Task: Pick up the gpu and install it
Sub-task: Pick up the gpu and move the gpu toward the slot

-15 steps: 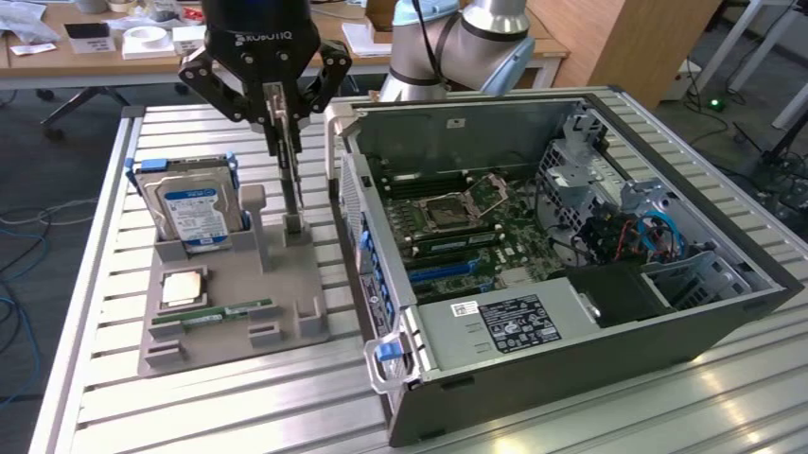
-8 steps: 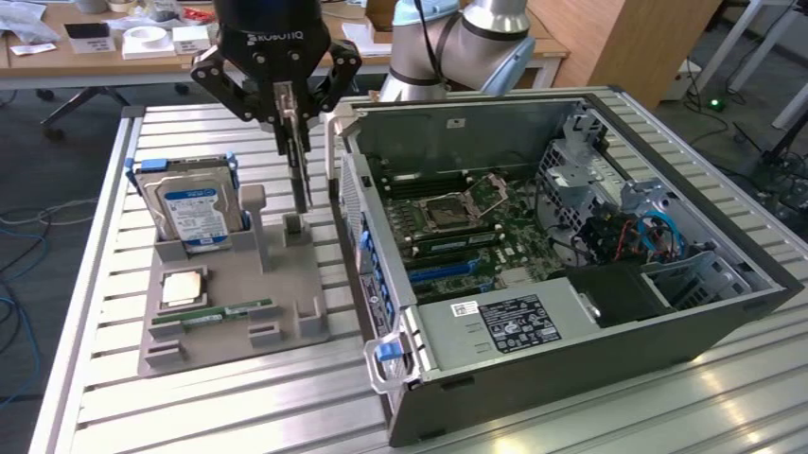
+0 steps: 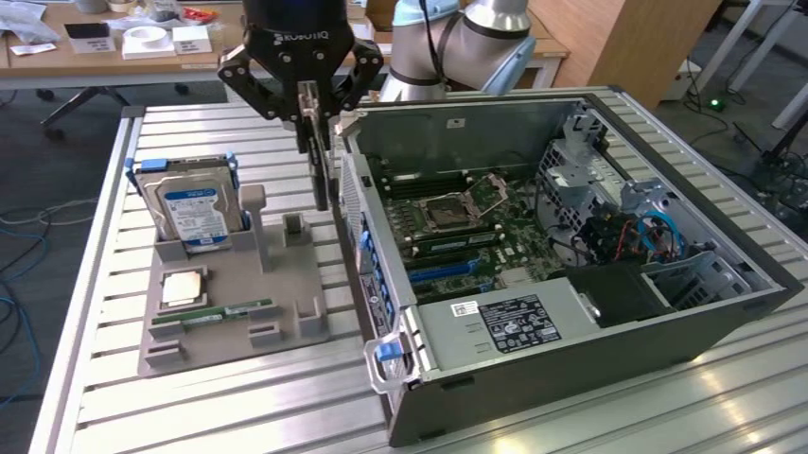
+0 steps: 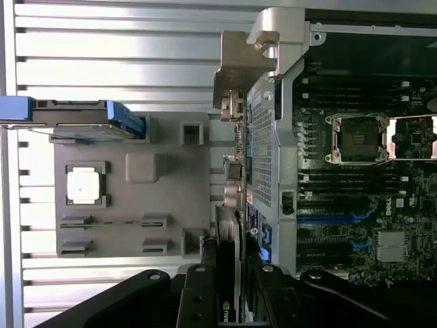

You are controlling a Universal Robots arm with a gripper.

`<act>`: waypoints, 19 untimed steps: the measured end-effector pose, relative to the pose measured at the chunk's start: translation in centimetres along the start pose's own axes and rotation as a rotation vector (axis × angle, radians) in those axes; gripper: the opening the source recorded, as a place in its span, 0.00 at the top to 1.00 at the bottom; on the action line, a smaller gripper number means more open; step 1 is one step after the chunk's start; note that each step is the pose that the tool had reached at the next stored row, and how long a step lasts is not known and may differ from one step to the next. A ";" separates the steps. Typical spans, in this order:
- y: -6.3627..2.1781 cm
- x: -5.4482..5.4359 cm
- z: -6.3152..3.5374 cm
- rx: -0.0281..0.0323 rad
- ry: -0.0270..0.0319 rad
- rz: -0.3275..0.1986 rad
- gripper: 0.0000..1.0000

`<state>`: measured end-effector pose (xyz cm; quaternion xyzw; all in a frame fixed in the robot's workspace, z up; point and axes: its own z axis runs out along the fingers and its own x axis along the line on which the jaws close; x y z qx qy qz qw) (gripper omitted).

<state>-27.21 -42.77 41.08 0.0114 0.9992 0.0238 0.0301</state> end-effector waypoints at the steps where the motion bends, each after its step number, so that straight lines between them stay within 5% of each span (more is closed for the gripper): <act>1: 0.00 -0.3 0.01 0.0001 0.0001 0.000 0.74; 19: 0.16 -7.3 0.44 0.0001 0.0001 0.000 0.74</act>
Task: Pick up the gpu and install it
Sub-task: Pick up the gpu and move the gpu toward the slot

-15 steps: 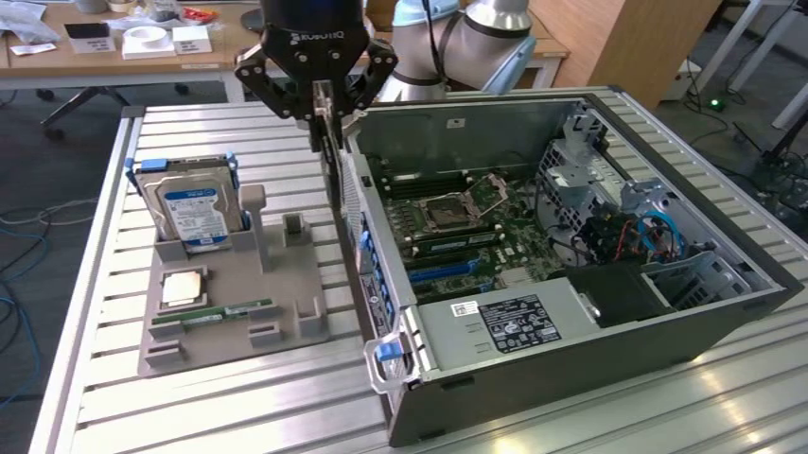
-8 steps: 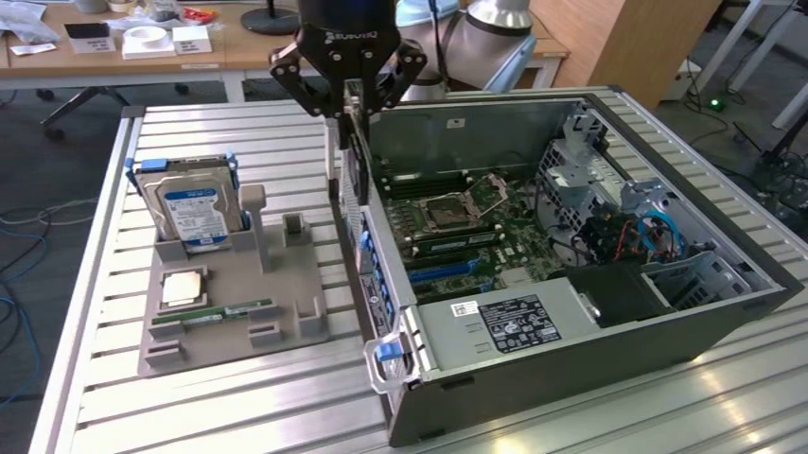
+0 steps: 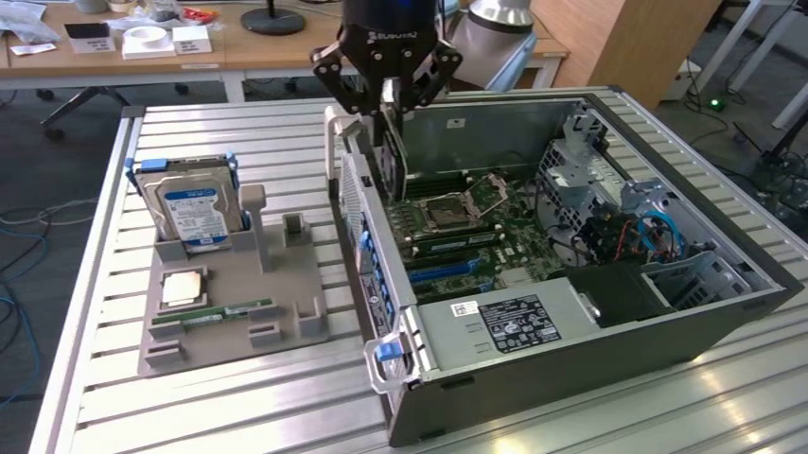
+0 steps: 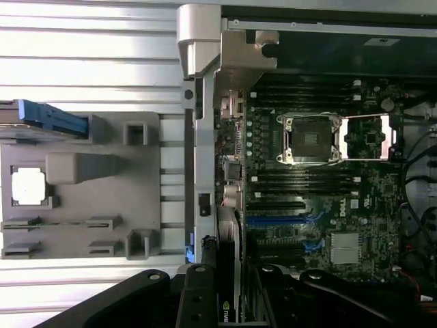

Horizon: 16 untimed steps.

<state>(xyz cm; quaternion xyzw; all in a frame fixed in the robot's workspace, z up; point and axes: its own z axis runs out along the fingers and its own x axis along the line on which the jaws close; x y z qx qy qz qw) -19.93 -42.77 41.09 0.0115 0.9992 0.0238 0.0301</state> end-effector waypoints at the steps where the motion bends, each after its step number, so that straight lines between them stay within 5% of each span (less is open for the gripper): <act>1: 0.01 -0.4 0.03 -0.0001 0.0000 0.000 0.74; 16: 0.15 -7.1 0.43 0.0000 0.0000 0.000 0.74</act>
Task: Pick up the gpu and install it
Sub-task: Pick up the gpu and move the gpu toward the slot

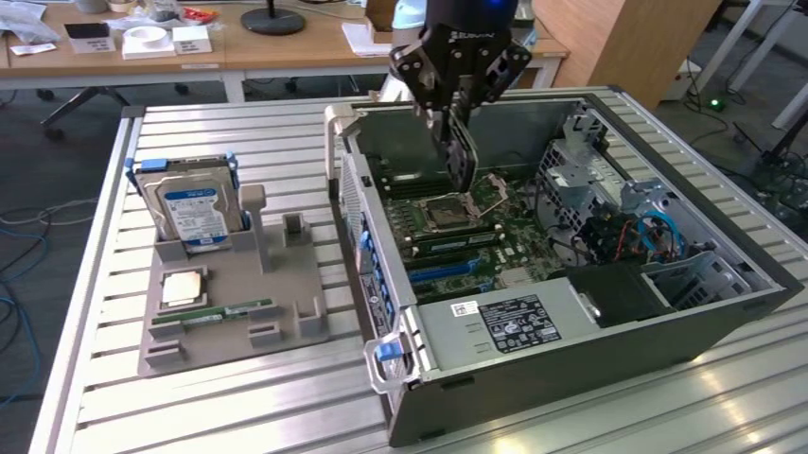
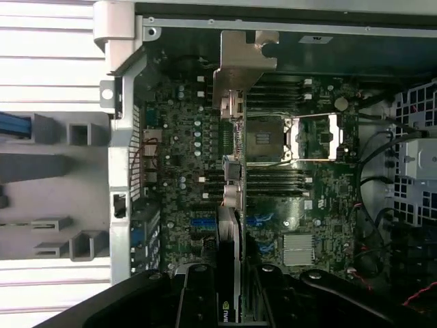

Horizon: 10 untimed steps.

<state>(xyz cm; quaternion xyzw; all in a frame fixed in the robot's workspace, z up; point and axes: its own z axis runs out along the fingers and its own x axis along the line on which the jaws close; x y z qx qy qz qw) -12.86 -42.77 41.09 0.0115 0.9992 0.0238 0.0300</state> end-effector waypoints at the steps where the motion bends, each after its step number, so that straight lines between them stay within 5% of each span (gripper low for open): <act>1: 0.01 -0.5 0.03 -0.0001 0.0000 0.000 0.74; 10: 0.10 -4.6 0.27 0.0001 0.0000 0.000 0.74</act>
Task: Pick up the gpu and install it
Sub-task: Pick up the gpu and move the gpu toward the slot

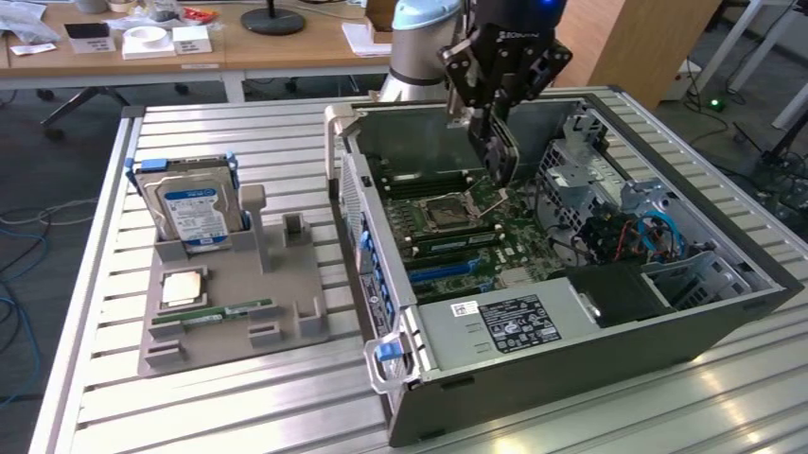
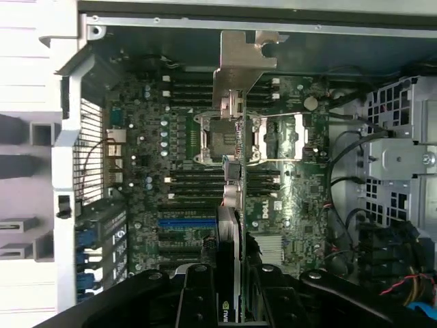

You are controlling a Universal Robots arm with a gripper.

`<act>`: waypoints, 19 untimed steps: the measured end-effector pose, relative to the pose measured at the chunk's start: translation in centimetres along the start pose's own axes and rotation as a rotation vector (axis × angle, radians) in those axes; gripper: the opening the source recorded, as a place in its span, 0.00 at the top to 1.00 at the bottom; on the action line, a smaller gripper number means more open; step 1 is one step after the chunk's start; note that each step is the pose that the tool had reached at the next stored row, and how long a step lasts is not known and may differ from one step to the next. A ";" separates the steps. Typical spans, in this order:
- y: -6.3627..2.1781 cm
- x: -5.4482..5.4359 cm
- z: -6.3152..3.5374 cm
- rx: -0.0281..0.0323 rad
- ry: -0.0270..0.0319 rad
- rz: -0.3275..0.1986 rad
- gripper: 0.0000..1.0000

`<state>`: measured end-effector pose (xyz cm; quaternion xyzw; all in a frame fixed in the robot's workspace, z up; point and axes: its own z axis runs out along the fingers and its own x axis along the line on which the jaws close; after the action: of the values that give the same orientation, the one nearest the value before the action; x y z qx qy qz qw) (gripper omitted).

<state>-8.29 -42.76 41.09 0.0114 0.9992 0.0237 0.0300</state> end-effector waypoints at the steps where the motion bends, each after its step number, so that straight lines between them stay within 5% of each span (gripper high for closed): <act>1: 0.01 -0.4 0.03 0.0000 0.0000 0.000 0.74; 19: 0.19 -8.6 0.53 -0.0001 0.0000 0.000 0.74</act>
<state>0.34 -42.76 41.09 0.0114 0.9992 0.0238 0.0300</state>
